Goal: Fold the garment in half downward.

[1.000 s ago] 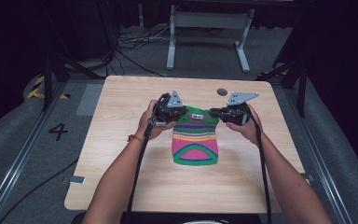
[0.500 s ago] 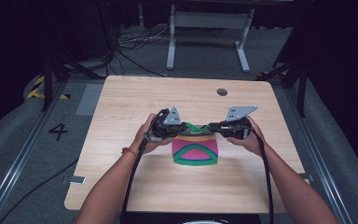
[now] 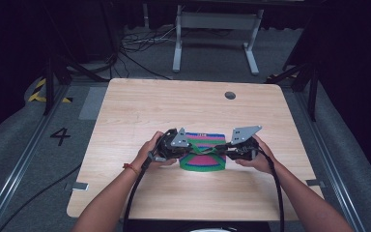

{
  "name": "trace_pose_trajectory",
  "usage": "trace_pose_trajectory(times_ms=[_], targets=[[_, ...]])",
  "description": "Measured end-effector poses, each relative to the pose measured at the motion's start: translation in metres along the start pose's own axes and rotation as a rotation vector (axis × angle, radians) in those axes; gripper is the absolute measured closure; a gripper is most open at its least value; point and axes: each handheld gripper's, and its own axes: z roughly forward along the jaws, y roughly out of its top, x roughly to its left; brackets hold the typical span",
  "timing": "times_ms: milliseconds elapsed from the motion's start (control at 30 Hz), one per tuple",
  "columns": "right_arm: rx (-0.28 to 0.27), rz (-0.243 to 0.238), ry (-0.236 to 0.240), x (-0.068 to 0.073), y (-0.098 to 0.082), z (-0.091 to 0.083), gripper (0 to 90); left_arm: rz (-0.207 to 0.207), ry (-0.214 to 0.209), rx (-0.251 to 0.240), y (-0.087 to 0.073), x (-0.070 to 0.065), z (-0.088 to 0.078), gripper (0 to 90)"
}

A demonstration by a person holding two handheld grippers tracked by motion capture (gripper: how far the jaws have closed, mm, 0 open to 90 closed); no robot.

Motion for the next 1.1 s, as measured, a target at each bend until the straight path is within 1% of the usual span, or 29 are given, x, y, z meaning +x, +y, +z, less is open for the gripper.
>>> trace_pose_trajectory(times_ms=[100,133,167,233,267,300,433,467,533,567,600,633,667,700,733,767,800,833,867,900,933,967,1000,1033,1067,1100], targets=[[0.005,-0.017,0.0,0.006,-0.001,-0.001,82.2,0.001,-0.007,-0.002,-0.001,-0.004,-0.002,82.3],[0.005,-0.017,0.0,0.006,-0.001,-0.001,82.2,0.005,-0.007,0.001,-0.002,-0.006,-0.003,82.3],[0.005,-0.02,0.002,0.009,-0.001,-0.001,82.1,0.014,-0.006,-0.002,-0.002,-0.008,-0.003,82.0],[0.013,-0.033,-0.001,0.013,-0.001,-0.002,82.1,0.016,-0.02,0.007,-0.003,-0.012,-0.002,81.8],[0.016,-0.039,-0.004,0.015,-0.002,-0.002,81.8,0.027,-0.024,0.022,-0.004,-0.015,-0.001,81.3],[0.018,-0.037,-0.004,0.016,-0.004,-0.002,81.4,0.027,-0.03,0.037,-0.005,-0.018,0.001,80.1],[0.039,-0.025,0.002,0.019,-0.015,0.0,80.1,0.021,-0.048,0.058,-0.01,-0.025,0.004,73.0],[0.045,-0.02,0.003,0.02,-0.018,0.0,78.0,0.018,-0.043,0.063,-0.011,-0.026,0.003,70.2],[0.046,-0.007,0.007,0.021,-0.022,-0.001,73.4,0.003,-0.037,0.046,-0.012,-0.026,-0.002,69.9],[0.044,-0.012,0.001,0.023,-0.022,-0.003,72.7,-0.01,-0.024,0.044,-0.013,-0.025,-0.005,68.2],[0.043,-0.01,-0.008,0.024,-0.022,-0.005,71.4,-0.016,-0.002,0.031,-0.012,-0.023,-0.009,64.5],[0.031,-0.007,-0.017,0.024,-0.021,-0.007,70.0,-0.026,0.004,0.017,-0.011,-0.022,-0.012,63.3],[0.031,-0.007,-0.017,0.024,-0.021,-0.007,70.0,-0.026,0.004,0.017,-0.011,-0.022,-0.012,61.4],[0.021,-0.008,-0.02,0.024,-0.019,-0.01,67.7,-0.05,0.024,0.0,-0.01,-0.018,-0.016,61.4],[0.008,-0.006,-0.032,0.024,-0.016,-0.013,67.0,-0.085,0.035,-0.015,-0.008,-0.016,-0.017,55.8],[0.001,0.001,-0.039,0.024,-0.014,-0.014,65.4,-0.11,0.032,-0.027,-0.007,-0.015,-0.016,52.1],[-0.006,0.005,-0.042,0.023,-0.012,-0.014,63.7,-0.112,0.04,-0.022,-0.006,-0.015,-0.013,50.3],[-0.004,0.01,-0.047,0.023,-0.011,-0.013,63.1,-0.113,0.048,-0.005,-0.005,-0.017,-0.009,47.7],[-0.001,0.012,-0.051,0.022,-0.011,-0.011,63.3,-0.108,0.042,0.02,-0.004,-0.018,-0.003,44.1],[0.009,0.019,-0.049,0.021,-0.011,-0.009,64.3,-0.099,0.026,0.031,-0.005,-0.018,0.002,48.0],[0.02,0.025,-0.049,0.021,-0.013,-0.006,65.8,-0.099,0.019,0.042,-0.005,-0.018,0.006,49.5],[0.02,0.025,-0.049,0.021,-0.013,-0.006,65.8,-0.099,0.019,0.042,-0.005,-0.018,0.006,50.6],[0.041,0.025,-0.047,0.021,-0.017,0.0,70.5,-0.103,-0.006,0.052,-0.006,-0.018,0.009,56.9],[0.047,0.022,-0.041,0.021,-0.019,0.002,72.0,-0.103,-0.029,0.054,-0.008,-0.018,0.011,63.6],[0.054,0.02,-0.034,0.022,-0.022,0.004,73.7,-0.083,-0.046,0.086,-0.01,-0.021,0.016,65.2],[0.054,0.02,-0.034,0.022,-0.022,0.004,73.7,-0.083,-0.046,0.086,-0.01,-0.021,0.016,65.4]])
